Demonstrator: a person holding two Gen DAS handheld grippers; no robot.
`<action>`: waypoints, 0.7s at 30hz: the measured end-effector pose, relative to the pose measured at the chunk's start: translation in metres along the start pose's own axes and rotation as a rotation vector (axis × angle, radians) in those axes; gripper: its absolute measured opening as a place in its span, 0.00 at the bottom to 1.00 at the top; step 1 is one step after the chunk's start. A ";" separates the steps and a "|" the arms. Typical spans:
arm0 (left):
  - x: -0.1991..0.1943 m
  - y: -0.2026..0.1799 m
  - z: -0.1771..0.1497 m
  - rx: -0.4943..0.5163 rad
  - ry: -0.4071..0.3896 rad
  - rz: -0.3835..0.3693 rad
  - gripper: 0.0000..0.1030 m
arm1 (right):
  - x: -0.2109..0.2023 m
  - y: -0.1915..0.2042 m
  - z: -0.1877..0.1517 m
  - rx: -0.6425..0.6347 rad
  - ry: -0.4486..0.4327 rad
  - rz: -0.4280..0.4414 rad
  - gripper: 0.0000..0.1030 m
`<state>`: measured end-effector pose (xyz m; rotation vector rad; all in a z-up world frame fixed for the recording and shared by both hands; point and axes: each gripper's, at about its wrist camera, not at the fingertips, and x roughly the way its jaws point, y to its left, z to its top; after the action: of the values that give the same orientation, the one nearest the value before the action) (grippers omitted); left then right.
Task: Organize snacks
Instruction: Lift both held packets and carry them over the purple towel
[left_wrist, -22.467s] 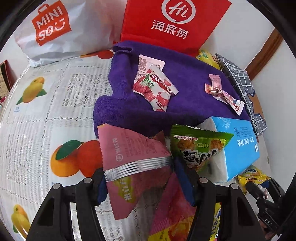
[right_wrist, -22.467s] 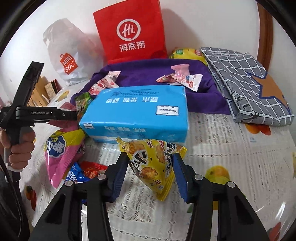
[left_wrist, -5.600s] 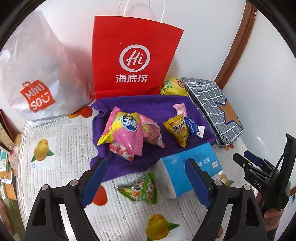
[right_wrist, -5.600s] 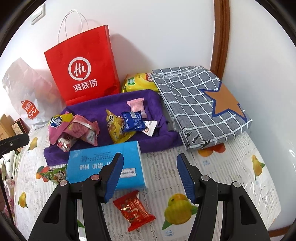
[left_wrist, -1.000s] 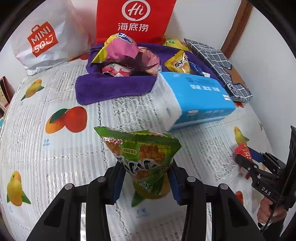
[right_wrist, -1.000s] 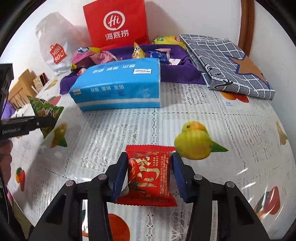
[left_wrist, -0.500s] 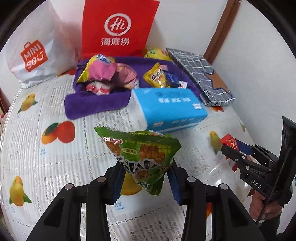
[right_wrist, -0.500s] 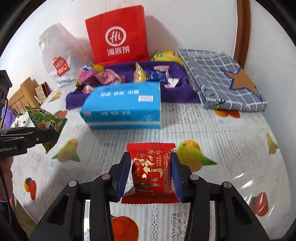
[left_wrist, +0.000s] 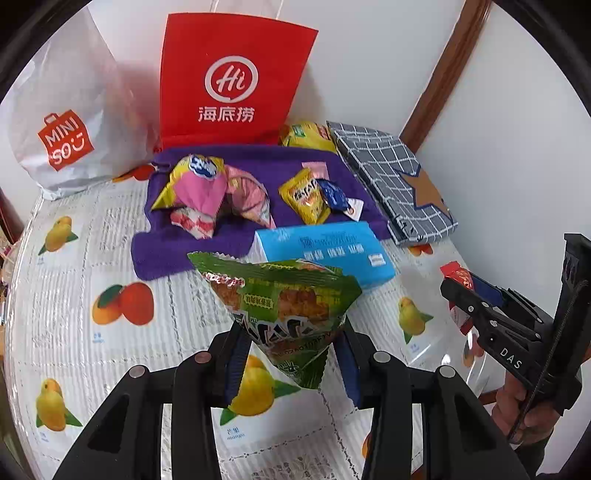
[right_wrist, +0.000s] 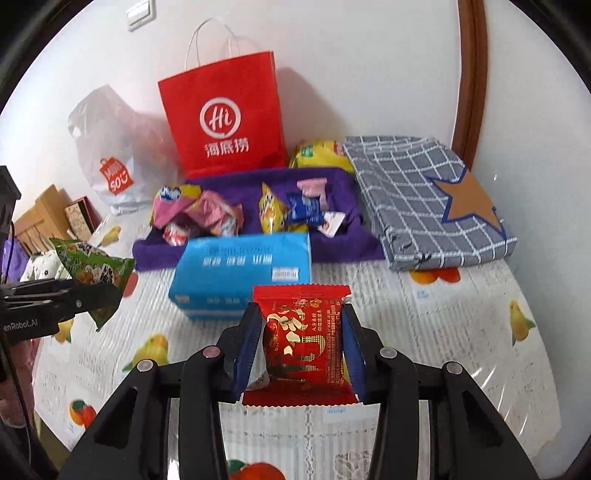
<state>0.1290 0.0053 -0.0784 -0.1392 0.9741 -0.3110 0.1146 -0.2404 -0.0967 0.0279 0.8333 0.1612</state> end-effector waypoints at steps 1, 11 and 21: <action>-0.001 0.001 0.003 -0.002 -0.004 0.002 0.40 | 0.000 0.000 0.003 0.002 -0.001 0.000 0.41; -0.009 0.005 0.032 -0.011 -0.028 -0.001 0.40 | 0.002 0.001 0.035 0.019 -0.031 0.004 0.41; -0.008 0.003 0.058 -0.003 -0.043 0.003 0.40 | 0.008 0.000 0.060 0.020 -0.055 0.000 0.41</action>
<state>0.1735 0.0096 -0.0407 -0.1461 0.9320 -0.3024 0.1638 -0.2371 -0.0620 0.0507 0.7802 0.1514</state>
